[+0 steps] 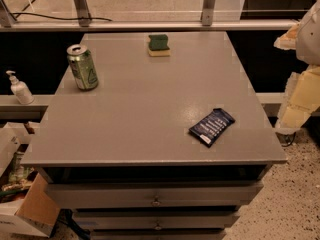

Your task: Move rxbar blueberry near sponge

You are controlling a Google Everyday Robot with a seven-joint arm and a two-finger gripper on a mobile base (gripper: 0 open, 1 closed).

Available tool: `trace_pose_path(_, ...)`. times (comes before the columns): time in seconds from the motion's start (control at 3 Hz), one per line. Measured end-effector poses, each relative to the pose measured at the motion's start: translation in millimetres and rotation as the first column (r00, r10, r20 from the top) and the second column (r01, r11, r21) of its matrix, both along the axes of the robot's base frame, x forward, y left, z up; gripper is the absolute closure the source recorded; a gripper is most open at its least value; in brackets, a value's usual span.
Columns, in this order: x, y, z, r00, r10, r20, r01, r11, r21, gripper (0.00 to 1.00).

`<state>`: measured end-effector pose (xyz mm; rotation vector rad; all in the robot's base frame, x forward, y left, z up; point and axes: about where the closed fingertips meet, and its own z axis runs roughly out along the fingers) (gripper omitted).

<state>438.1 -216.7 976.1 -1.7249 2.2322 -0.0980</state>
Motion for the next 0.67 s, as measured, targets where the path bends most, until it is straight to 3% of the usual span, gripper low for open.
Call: trace_pose_path(0.67,5.3,6.3,-5.5,0.9998,-0.018,-0.002,0.018,0.999,0.038,0.0)
